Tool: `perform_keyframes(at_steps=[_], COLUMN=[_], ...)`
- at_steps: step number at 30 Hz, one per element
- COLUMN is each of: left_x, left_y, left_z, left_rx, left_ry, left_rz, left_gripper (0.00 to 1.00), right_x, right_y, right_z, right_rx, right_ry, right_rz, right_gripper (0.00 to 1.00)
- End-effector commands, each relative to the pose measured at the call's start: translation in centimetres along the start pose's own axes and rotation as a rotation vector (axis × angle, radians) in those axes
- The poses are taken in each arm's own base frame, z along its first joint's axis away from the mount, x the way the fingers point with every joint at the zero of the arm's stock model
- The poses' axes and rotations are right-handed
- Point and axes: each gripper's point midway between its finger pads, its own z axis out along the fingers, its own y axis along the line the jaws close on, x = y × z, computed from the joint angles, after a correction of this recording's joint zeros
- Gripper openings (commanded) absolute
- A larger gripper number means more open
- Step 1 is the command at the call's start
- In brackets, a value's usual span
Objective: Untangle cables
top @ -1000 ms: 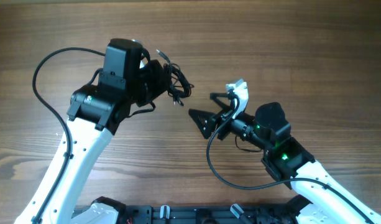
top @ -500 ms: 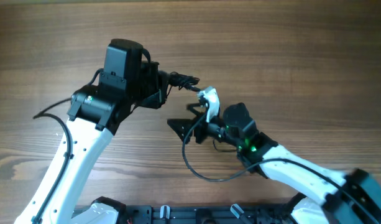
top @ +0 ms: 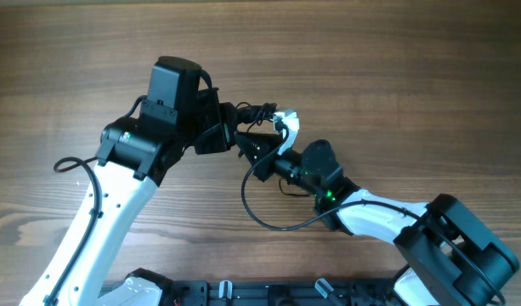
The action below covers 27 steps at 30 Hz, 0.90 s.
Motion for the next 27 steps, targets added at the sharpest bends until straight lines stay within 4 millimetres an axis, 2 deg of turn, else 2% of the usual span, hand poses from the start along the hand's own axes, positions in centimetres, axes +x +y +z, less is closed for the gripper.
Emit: perform_keyframes(at_steps=[1, 3, 5, 7, 10, 11, 13, 15, 16, 18, 21, 24, 25, 26, 27], left_x=[-0.1, -1.6, -3.3, -4.4, -6.2, -6.5, -7.0, -7.1, -7.1, -7.2, -7.3, -6.7, -6.0, -5.5, -4.2], left_y=[-1.2, -2.7, -3.7, -4.3, -5.2, -5.4, -5.5, -5.5, -5.4, -5.6, -5.6, -5.6, -5.4, -5.1, -4.5], left_z=[-0.2, -0.8, -1.3, -1.7, -2.4, -2.6, -2.7, -2.7, -2.7, -2.8, -2.7, -2.6, -2.5, -2.3, -2.1], left_rx=[0.033, 0.078, 0.107, 0.126, 0.148, 0.152, 0.155, 0.152, 0.152, 0.153, 0.139, 0.124, 0.116, 0.111, 0.113], left_ry=[0.027, 0.009, -0.019, -0.041, -0.081, -0.089, -0.108, -0.113, -0.114, -0.126, -0.148, -0.143, -0.123, -0.106, -0.046], left_rz=[-0.138, -0.145, -0.124, -0.082, 0.039, 0.067, 0.110, 0.126, 0.125, 0.203, 0.406, 0.718, 0.892, 0.982, 1.117], left_gripper=[0.04, 0.04, 0.04, 0.04, 0.04, 0.04, 0.04, 0.04, 0.04, 0.04, 0.04, 0.04, 0.04, 0.04, 0.04], right_x=[2.6, 5.1, 6.6, 7.1, 7.0, 6.9, 6.3, 5.4, 5.0, 3.8, 1.5, -0.9, -1.7, -2.2, -2.9], right_y=[-0.6, -1.0, -0.9, -1.0, -2.5, -3.2, -4.4, -5.6, -6.0, -7.8, -9.2, -7.7, -7.1, -6.8, -6.3], right_z=[0.1, -0.5, -1.2, -1.6, -2.4, -2.7, -3.3, -4.1, -4.4, -5.5, -6.9, -7.6, -7.5, -7.4, -7.3], right_rx=[0.009, -0.004, -0.038, -0.057, -0.031, -0.019, -0.003, -0.003, -0.003, 0.019, -0.012, -0.142, -0.168, -0.177, -0.193], right_ry=[0.110, 0.234, 0.326, 0.369, 0.395, 0.401, 0.404, 0.397, 0.392, 0.373, 0.326, 0.286, 0.266, 0.254, 0.238], right_rz=[0.038, 0.076, 0.114, 0.139, 0.185, 0.203, 0.237, 0.269, 0.282, 0.328, 0.355, 0.299, 0.310, 0.331, 0.358], right_gripper=[0.05, 0.05, 0.10, 0.12, 0.12, 0.15, 0.28, 0.31, 0.36, 0.50, 1.00, 1.00, 1.00, 1.00, 1.00])
